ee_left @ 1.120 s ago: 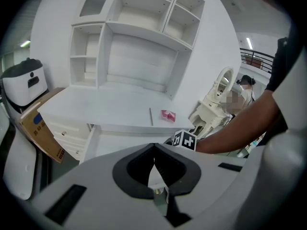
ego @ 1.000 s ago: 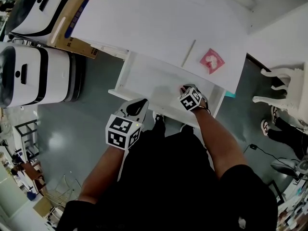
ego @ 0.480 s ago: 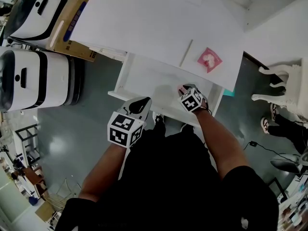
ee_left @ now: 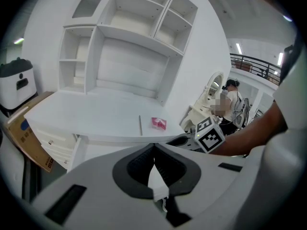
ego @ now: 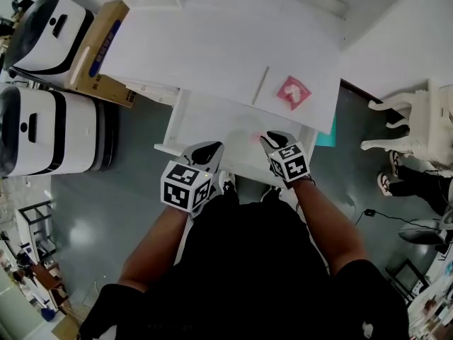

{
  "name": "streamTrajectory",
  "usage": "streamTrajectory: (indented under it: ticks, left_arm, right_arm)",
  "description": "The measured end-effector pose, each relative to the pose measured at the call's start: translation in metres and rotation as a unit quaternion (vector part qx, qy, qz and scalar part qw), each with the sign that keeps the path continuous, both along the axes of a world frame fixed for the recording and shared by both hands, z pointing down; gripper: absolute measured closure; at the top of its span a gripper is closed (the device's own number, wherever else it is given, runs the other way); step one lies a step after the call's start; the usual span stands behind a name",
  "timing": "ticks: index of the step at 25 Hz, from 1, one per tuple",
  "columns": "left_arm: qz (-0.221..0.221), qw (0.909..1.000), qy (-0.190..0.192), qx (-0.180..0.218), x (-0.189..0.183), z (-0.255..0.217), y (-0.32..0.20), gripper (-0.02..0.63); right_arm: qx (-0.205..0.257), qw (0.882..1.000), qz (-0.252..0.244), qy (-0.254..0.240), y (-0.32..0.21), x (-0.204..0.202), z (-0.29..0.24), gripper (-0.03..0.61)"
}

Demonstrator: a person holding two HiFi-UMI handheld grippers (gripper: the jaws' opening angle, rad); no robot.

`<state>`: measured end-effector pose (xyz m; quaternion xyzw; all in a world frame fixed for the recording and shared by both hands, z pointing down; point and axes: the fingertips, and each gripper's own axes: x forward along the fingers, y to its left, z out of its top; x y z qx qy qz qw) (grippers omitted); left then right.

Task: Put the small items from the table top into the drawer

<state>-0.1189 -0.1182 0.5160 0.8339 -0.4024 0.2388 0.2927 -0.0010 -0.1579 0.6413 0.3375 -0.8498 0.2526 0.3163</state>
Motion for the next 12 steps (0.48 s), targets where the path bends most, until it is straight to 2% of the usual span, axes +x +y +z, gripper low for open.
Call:
streamTrajectory:
  ticks: [9,12]
  left_arm:
    - [0.031,0.9989,0.015,0.033,0.033,-0.017,-0.006,0.604]
    - [0.044,0.9979,0.023,0.041,0.047,-0.021,-0.006,0.604]
  right_arm:
    - [0.038,0.994,0.062,-0.079,0.019,0.033,-0.089,0.481]
    - [0.052,0.989,0.075,-0.114,0.024,0.042,-0.116,0.521]
